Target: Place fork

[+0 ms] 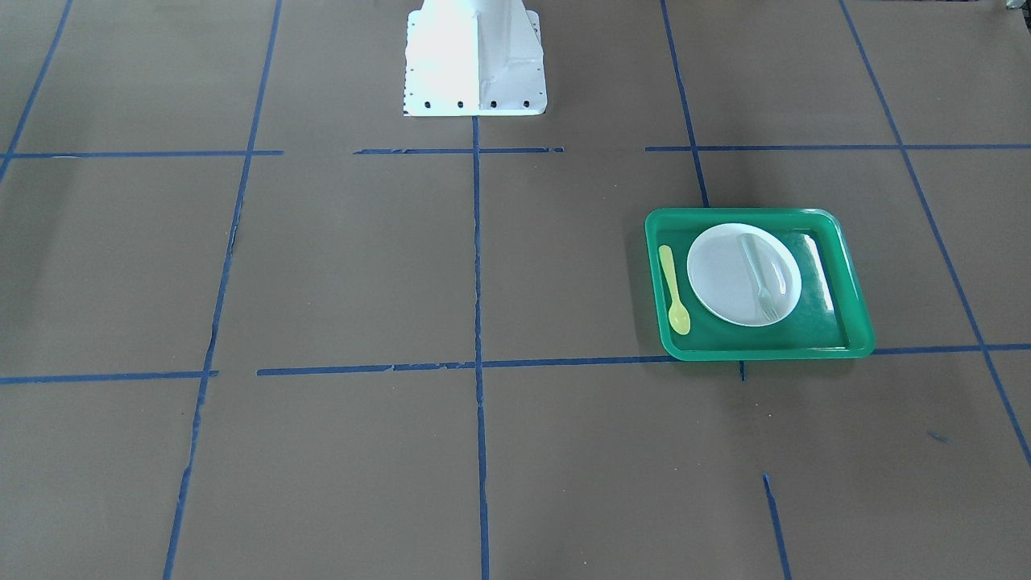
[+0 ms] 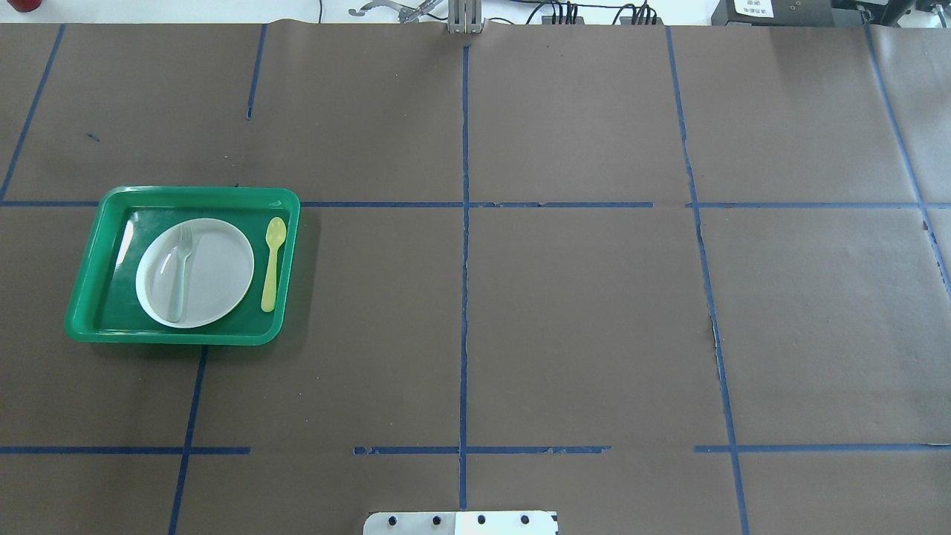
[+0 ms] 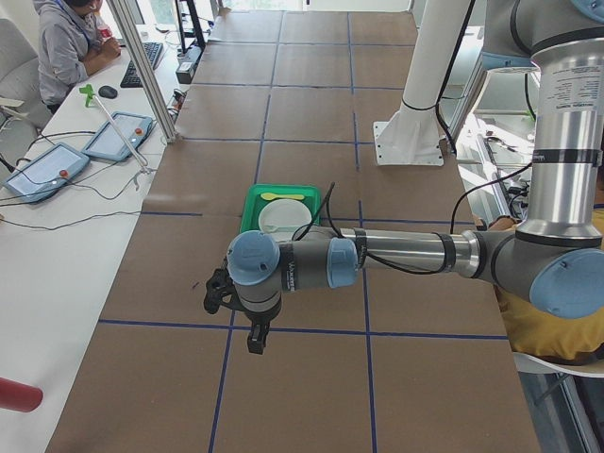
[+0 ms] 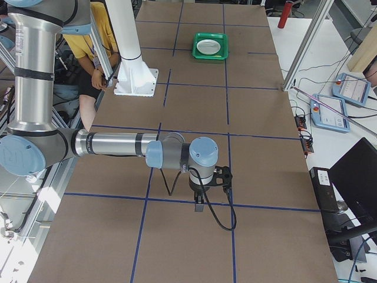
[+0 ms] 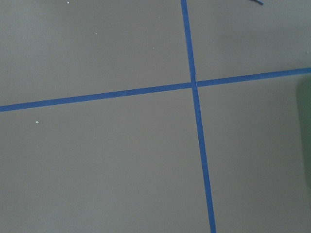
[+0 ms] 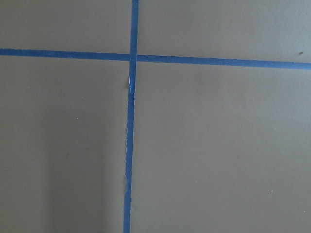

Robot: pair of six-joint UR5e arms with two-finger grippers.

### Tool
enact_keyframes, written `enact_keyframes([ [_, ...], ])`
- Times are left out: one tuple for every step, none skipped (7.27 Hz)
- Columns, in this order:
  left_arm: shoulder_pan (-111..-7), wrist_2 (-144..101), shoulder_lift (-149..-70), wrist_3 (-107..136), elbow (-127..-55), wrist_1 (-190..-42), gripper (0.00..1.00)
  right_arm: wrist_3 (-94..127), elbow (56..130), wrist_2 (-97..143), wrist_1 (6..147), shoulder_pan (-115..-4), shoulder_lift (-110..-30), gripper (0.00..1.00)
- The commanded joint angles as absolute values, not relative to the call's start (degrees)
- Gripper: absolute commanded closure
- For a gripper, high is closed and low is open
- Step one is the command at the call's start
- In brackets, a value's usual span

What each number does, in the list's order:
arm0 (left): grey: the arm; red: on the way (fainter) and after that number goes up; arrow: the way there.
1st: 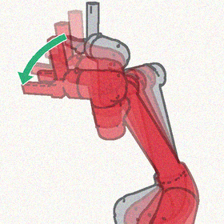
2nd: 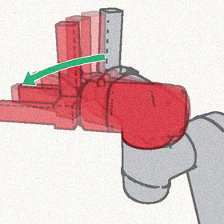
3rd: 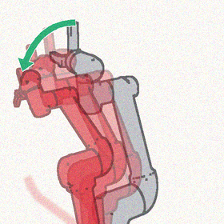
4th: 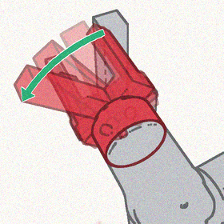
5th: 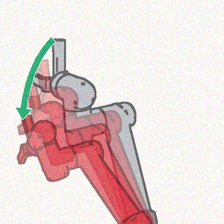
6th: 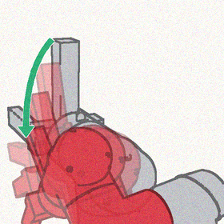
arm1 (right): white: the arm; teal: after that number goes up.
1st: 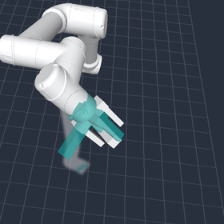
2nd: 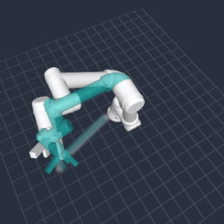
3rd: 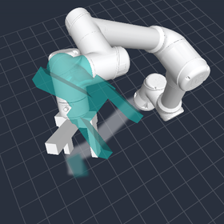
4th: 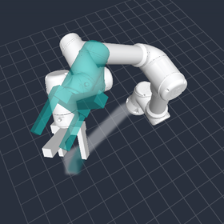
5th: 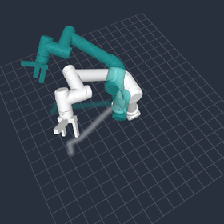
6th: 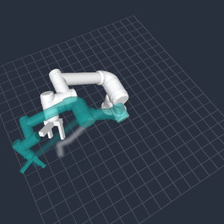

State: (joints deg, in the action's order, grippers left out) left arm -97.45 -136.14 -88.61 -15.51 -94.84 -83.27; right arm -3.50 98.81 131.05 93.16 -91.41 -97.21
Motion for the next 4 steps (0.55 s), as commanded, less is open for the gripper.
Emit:
enact_keyframes([
  [-96.86,-136.14,-89.12,-14.16,-94.40,-83.06,0.00,-3.52,98.79,131.04,93.16,-91.41,-97.21,0.00],
  [-96.86,-136.23,-88.51,-14.15,-95.09,-83.14,0.00,-3.52,98.79,131.04,93.16,-91.41,-97.21,0.00],
  [-96.68,-135.88,-88.77,-14.59,-94.84,-83.58,0.00,-3.52,98.88,131.04,93.16,-91.41,-97.21,0.00],
  [-96.51,-136.23,-87.03,-14.33,-95.10,-84.72,0.00,-3.52,98.79,131.04,93.16,-91.41,-97.21,0.00],
])
